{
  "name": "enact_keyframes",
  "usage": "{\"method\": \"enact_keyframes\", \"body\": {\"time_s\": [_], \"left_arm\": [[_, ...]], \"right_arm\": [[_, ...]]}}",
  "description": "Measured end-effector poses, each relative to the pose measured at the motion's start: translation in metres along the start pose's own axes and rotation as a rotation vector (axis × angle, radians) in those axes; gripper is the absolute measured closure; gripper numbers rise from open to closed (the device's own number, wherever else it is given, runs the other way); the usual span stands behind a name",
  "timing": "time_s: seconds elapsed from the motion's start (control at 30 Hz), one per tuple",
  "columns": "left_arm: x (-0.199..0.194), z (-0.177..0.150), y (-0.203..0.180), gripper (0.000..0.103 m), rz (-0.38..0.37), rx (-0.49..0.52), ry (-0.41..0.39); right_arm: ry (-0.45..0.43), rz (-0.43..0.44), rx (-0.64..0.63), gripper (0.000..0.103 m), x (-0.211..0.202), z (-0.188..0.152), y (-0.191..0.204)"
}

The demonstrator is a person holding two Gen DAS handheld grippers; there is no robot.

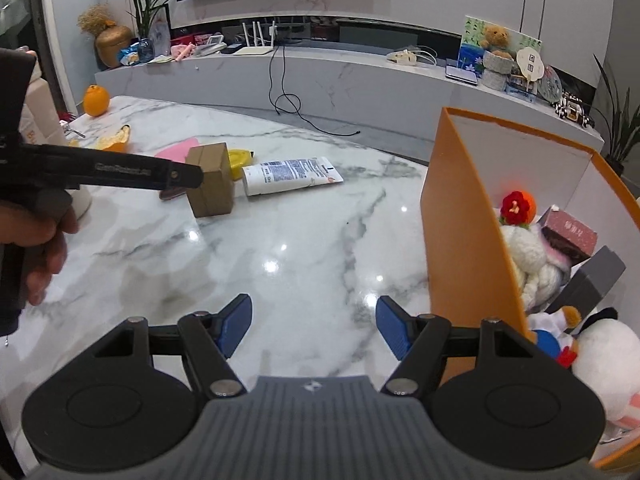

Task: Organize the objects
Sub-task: 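Move the left tool to the cardboard box while the right tool approaches the Vaseline tube, then grasp the cardboard box with the left tool while the right tool grasps the Vaseline tube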

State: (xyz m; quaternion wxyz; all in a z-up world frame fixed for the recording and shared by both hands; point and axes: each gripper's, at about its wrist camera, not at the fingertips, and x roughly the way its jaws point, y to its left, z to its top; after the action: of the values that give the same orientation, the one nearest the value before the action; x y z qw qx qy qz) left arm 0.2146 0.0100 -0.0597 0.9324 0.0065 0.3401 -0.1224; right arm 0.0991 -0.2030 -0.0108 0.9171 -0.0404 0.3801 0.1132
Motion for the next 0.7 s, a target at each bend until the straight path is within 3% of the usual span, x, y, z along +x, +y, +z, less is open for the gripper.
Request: {"method": "enact_keyframes", "body": {"time_s": [0.37,0.47,0.5,0.57,0.7], "left_arm": [[0.048,-0.003,-0.001,0.015,0.100,-0.006,0.010],[0.048,-0.004,0.007,0.015,0.071,-0.027,0.004],[0.046,-0.005,0.009,0.017,0.058,-0.026,0.002],[0.043,-0.006,0.011,0.034,0.031,-0.021,0.000],[0.036,-0.006,0.016,0.042,0.008,-0.021,0.001]], "right_arm": [[0.019,-0.011,0.022,0.031,0.019,0.004,-0.002],[0.019,-0.015,0.013,0.027,0.024,0.010,-0.002],[0.016,-0.017,0.012,0.027,0.025,0.012,-0.003],[0.012,-0.018,0.018,0.027,0.030,0.018,-0.003],[0.010,-0.009,0.026,0.026,0.042,0.032,0.001]]}}
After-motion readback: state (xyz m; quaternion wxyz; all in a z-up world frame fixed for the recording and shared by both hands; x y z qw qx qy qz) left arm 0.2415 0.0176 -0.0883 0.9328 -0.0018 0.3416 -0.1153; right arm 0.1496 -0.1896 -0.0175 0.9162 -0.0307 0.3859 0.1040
